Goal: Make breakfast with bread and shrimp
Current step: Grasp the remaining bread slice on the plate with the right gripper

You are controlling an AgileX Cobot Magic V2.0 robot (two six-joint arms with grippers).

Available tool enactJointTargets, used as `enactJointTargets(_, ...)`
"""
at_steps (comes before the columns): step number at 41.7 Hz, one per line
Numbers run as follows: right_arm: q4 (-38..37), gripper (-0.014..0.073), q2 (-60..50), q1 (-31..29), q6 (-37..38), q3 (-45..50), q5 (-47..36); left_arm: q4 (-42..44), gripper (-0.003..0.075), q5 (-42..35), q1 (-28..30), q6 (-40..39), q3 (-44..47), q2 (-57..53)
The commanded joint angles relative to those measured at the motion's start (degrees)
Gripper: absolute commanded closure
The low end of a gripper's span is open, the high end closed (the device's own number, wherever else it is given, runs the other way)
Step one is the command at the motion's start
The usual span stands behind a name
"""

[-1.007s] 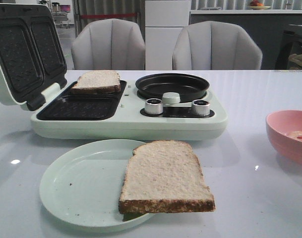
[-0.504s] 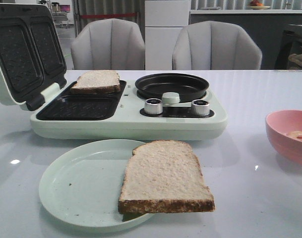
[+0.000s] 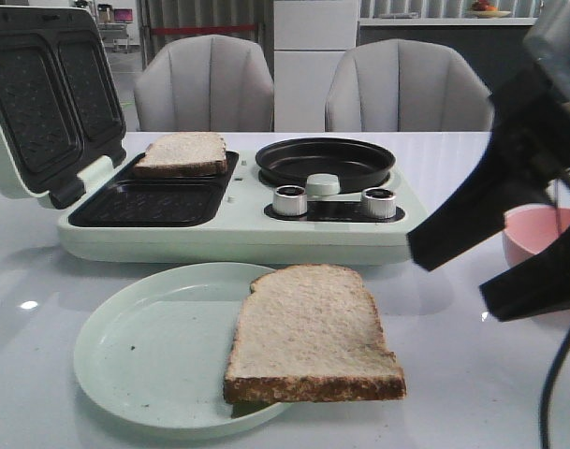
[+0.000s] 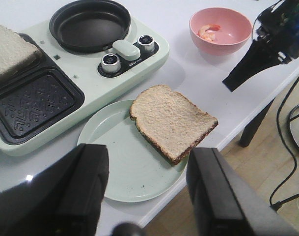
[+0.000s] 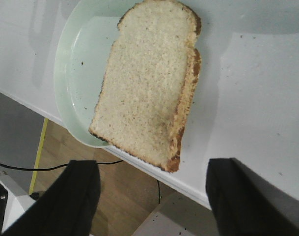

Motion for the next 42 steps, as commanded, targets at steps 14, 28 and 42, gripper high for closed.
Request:
enactJointTargets(14,9.33,0.0032,15.34,6.66,-5.12,-8.26,-3.04,-0.01,0.0295,-5.32,-0.41,-0.21,-1.65,0.08)
enactJointTargets(28,9.33,0.0163,19.30,6.66,-5.12,-11.45,-2.00,-0.01,0.0295,-5.32,-0.41,-0.21,-1.65,0.08)
enactJointTargets(42,9.29,0.0383,19.30,6.66,-5.12,-11.45,-1.54,-0.01,0.0295,-5.32,-0.41,-0.21,-1.65,0.08)
